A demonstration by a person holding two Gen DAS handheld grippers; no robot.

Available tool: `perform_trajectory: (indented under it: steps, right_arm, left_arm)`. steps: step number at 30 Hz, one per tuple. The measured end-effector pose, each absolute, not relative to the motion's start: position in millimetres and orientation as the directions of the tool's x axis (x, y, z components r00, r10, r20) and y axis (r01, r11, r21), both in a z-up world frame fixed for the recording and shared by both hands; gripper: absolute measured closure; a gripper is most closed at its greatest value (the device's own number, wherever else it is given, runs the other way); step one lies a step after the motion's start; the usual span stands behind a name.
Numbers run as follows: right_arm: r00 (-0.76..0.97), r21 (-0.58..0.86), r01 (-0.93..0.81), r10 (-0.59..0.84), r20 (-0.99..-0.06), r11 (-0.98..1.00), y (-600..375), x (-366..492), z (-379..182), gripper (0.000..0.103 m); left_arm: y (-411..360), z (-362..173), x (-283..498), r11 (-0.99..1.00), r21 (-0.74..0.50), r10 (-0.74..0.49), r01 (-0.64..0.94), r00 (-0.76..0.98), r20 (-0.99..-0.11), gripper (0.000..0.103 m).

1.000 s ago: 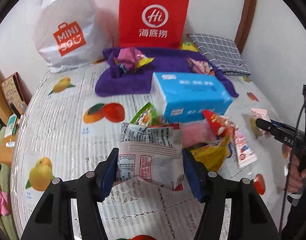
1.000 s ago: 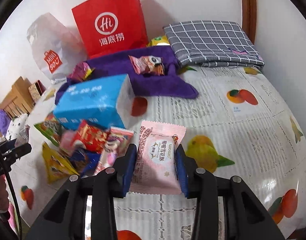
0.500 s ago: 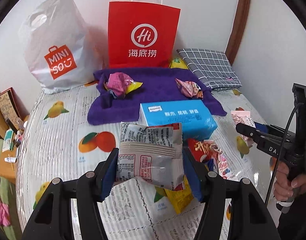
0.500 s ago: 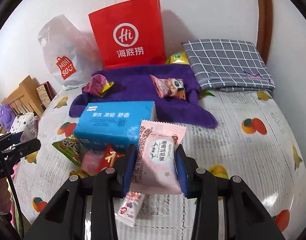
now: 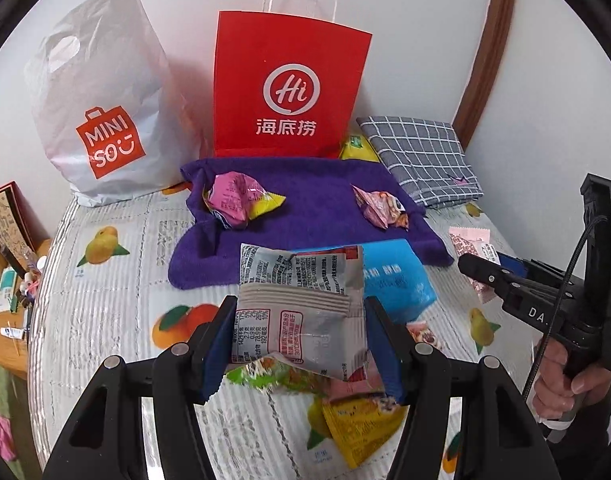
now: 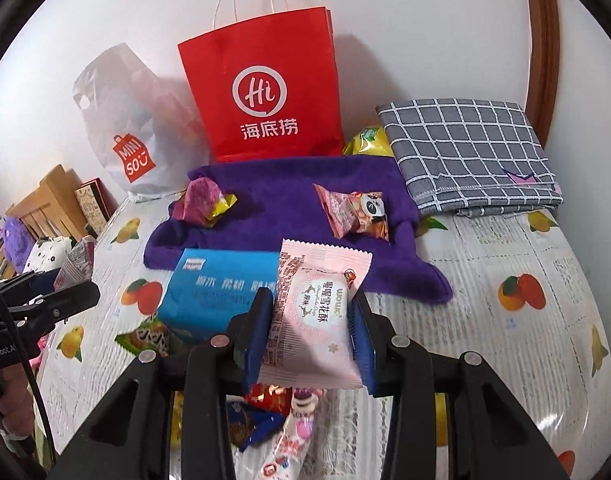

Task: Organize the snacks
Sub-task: 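Carry the pink cake packet with the right tool while the left tool carries the white packet toward the towel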

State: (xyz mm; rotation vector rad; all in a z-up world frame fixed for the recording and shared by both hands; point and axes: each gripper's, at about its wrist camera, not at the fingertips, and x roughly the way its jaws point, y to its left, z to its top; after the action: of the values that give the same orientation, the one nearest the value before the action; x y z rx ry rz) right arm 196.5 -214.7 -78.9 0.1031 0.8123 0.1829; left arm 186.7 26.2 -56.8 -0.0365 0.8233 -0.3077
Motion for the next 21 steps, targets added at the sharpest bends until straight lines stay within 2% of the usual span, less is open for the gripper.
perform_trajectory:
  steps: [21]
  right_arm:
    - [0.664, 0.145, -0.067, 0.153, -0.732, 0.987, -231, 274, -90, 0.064]
  left_arm:
    - [51, -70, 259, 0.969, -0.167, -0.246, 0.181, 0.640, -0.728, 0.043]
